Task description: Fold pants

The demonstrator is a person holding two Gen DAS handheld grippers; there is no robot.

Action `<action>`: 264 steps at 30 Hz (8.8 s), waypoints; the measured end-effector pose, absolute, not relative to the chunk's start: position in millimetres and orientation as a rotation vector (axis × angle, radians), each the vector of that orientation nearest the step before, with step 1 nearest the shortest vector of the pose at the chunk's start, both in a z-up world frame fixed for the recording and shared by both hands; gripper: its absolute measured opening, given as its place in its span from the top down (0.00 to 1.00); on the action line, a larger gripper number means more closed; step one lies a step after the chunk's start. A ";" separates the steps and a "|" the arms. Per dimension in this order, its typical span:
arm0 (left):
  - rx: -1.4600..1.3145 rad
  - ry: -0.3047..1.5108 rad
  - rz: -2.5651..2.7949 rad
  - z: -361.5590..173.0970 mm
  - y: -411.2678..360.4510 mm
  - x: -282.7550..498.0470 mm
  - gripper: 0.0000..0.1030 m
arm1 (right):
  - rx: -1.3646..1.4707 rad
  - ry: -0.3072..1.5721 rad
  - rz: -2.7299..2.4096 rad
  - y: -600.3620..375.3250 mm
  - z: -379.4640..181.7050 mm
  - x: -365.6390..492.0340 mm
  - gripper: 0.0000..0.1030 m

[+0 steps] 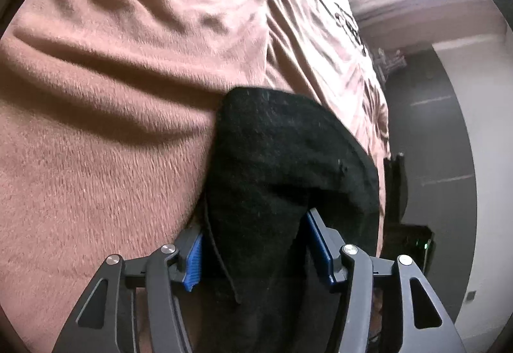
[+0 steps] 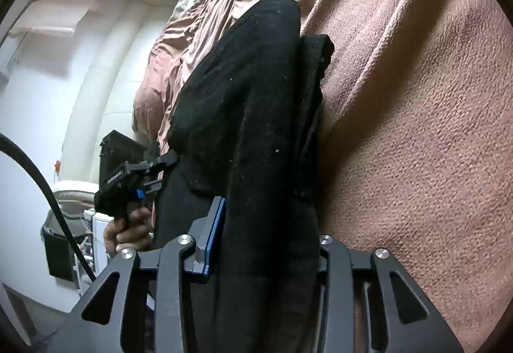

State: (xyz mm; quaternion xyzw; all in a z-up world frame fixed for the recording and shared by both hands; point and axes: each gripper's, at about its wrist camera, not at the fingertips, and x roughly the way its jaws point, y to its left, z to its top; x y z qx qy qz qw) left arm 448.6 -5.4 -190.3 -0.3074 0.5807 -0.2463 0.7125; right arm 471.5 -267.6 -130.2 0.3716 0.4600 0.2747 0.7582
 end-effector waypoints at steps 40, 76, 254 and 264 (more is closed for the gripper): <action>-0.690 1.290 -0.619 -195.1 12.9 406.2 0.45 | 0.724 1.034 0.567 -263.8 -117.5 455.2 0.60; -0.586 1.022 -0.570 -36.0 34.0 312.7 0.61 | 0.584 0.728 0.648 -246.8 -32.3 337.0 0.78; -0.324 0.722 0.323 4.1 386.8 246.2 0.03 | -0.284 0.628 0.863 217.9 38.1 568.7 0.00; -0.276 0.658 0.279 34.5 323.3 226.9 0.02 | -0.250 0.574 0.816 138.0 68.0 517.0 0.00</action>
